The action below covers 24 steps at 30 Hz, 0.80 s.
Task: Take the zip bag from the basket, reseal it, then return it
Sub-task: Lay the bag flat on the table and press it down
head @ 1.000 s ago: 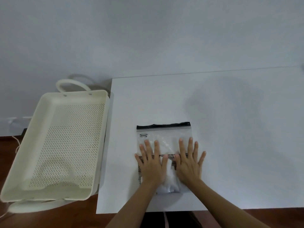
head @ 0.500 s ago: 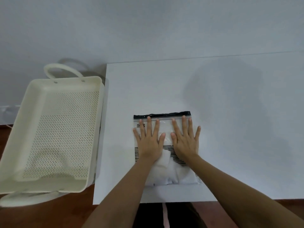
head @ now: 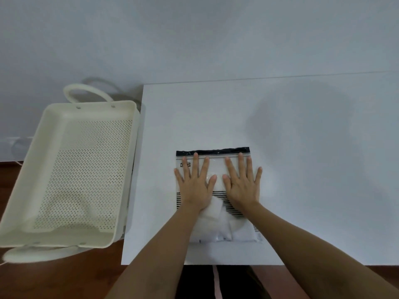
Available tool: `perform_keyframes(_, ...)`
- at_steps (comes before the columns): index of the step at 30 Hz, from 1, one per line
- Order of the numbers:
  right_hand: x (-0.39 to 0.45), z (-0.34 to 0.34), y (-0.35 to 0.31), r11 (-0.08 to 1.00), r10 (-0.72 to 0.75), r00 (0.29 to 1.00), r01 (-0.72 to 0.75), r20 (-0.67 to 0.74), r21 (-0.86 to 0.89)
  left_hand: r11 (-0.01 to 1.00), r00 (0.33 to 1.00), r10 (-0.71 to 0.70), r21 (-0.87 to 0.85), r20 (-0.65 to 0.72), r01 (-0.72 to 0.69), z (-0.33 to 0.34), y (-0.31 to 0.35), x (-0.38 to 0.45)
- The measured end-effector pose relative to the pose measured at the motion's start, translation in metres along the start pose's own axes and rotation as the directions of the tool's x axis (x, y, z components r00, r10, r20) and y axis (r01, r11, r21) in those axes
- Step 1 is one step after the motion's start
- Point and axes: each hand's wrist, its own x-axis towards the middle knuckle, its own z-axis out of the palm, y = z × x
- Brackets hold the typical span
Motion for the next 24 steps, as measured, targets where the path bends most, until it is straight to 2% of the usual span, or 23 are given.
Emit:
perform_keyframes(5,-0.004,-0.022,0.004,0.999,-0.053,0.991,0.053,0.122,0.003,0.997,0.981,0.008,-0.075,0.193,0.007,-0.024,-0.003,-0.001)
perform_keyframes(7,-0.015,-0.032,0.006,0.999,-0.021,0.997,0.018,0.074,0.045,0.990,0.990,-0.015,-0.139,0.137,0.034,-0.030,-0.006,-0.013)
perform_keyframes(10,-0.037,-0.046,0.011,0.990,0.115,0.993,-0.115,0.003,0.076,0.974,0.991,-0.129,-0.191,-0.017,0.123,-0.029,-0.012,-0.044)
perform_keyframes(12,-0.048,-0.052,0.016,0.967,0.201,0.979,-0.200,0.006,0.158,0.951,0.982,-0.187,-0.259,-0.036,0.172,-0.026,-0.015,-0.063)
perform_keyframes(17,-0.052,-0.063,0.017,0.865,0.344,0.933,-0.359,0.107,0.349,0.861,0.965,-0.251,-0.472,-0.072,0.188,-0.031,-0.012,-0.080)
perform_keyframes(21,-0.047,-0.065,0.022,0.822,0.396,0.894,-0.447,0.209,0.353,0.738,0.930,-0.364,-0.622,-0.041,0.262,-0.036,-0.005,-0.077)
perform_keyframes(24,-0.044,-0.065,0.026,0.807,0.389,0.886,-0.461,0.254,0.369,0.692,0.922,-0.388,-0.665,-0.013,0.282,-0.037,-0.008,-0.075)
